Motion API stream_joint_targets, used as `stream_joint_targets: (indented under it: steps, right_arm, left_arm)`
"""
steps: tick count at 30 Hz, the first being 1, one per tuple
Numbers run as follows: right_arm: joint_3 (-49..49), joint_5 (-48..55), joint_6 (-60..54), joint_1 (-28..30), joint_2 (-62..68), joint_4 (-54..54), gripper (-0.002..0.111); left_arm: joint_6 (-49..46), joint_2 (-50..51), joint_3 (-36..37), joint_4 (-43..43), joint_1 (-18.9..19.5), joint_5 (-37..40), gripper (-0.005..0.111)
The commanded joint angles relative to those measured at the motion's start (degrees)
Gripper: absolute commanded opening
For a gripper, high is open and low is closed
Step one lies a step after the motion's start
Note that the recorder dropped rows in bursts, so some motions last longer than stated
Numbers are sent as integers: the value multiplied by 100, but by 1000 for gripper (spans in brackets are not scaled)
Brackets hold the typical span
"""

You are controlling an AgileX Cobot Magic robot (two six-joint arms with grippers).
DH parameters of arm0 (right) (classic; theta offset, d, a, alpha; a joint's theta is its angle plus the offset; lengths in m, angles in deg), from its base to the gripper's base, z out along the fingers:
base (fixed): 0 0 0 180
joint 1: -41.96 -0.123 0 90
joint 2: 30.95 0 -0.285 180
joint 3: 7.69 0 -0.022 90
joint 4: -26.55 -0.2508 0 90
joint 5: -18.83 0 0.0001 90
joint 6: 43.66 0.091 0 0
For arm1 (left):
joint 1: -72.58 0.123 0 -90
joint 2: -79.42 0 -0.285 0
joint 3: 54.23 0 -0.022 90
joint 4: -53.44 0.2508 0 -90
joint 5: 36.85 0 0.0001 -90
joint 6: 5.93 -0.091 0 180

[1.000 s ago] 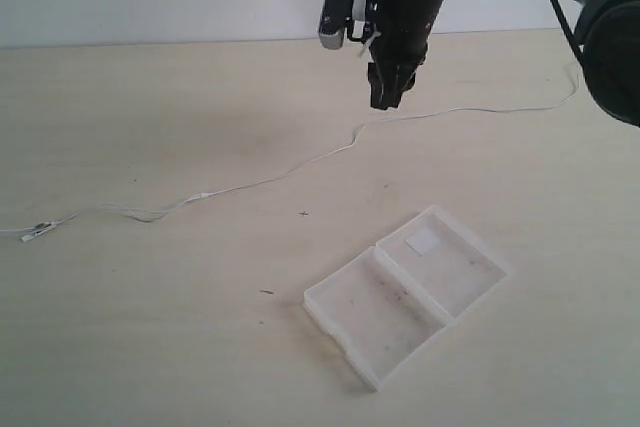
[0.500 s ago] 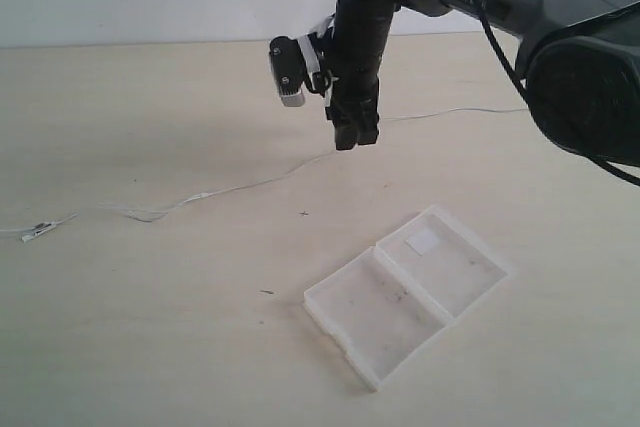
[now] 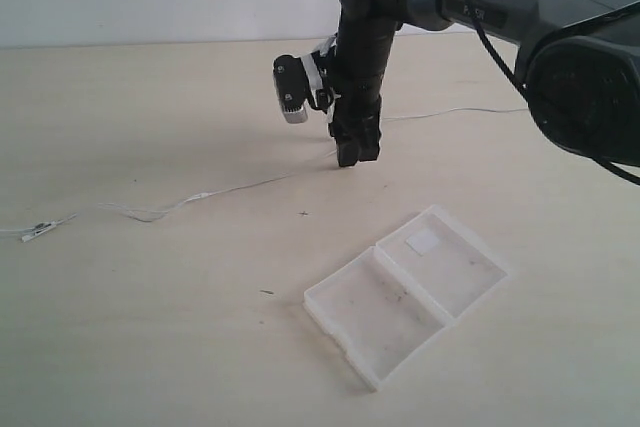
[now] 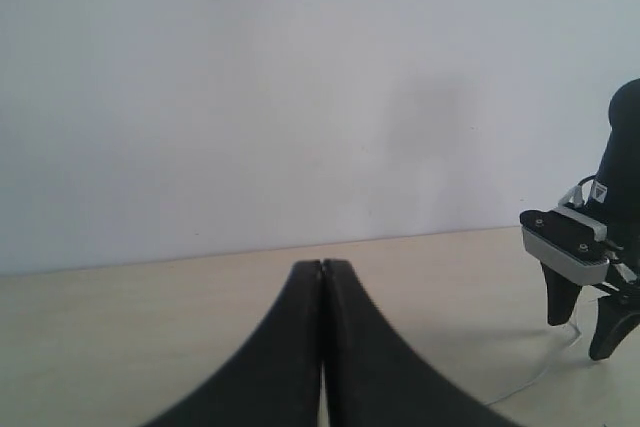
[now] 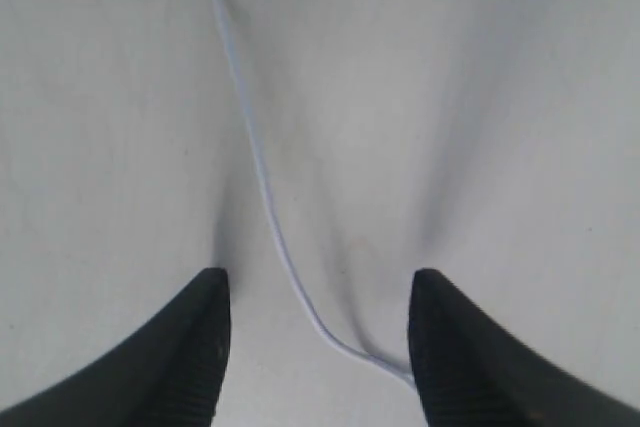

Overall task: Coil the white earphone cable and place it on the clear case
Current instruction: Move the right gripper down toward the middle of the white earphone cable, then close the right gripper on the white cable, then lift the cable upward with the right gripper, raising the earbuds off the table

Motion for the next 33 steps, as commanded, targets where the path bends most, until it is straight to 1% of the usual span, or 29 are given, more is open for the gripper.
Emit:
stream_joint_targets:
  steps: [1, 6, 9, 11, 12, 13, 14, 15, 16, 17, 19, 21, 23, 27, 33]
  right_arm:
    - [-31, -121, 9, 11, 115, -84, 53]
    - [-31, -135, 9, 11, 153, 118, 52]
    - [-31, -135, 53, 11, 153, 207, 48]
    - [-31, -118, 62, 11, 153, 207, 41]
    - [-31, -35, 62, 11, 153, 182, 31]
    - [-31, -11, 62, 11, 153, 165, 26]
    - [-31, 17, 62, 11, 153, 69, 18]
    - [-31, 35, 62, 11, 153, 69, 14]
    - [-31, 52, 37, 11, 153, 69, 5]
    - [-31, 52, 48, 11, 153, 69, 0]
    - [-6, 150, 260, 11, 142, 112, 0]
    - [5, 238, 888, 11, -82, 540, 0]
    - [62, 238, 1237, 11, -415, 822, 0]
    - [73, 238, 1554, 22, -1285, 857, 0]
    - [73, 238, 1843, 35, -2107, 838, 0]
  left_arm:
    - [10, -37, -1, -36, 10, -9, 0]
    - [10, -37, -1, -36, 10, -9, 0]
    - [10, -37, -1, -36, 10, -9, 0]
    - [10, -37, -1, -36, 10, -9, 0]
    - [10, -37, -1, -36, 10, -9, 0]
    - [10, -37, -1, -36, 10, -9, 0]
    - [10, -37, -1, -36, 10, -9, 0]
    - [10, -37, -1, -36, 10, -9, 0]
    - [10, -37, -1, -36, 10, -9, 0]
    - [10, -37, -1, -36, 10, -9, 0]
    - [10, -37, -1, -36, 10, 4, 0]
    - [10, -37, -1, -36, 10, 4, 0]
    - [10, -37, -1, -36, 10, 4, 0]
    - [10, -37, -1, -36, 10, 4, 0]
    - [10, -37, -1, -36, 10, 4, 0]
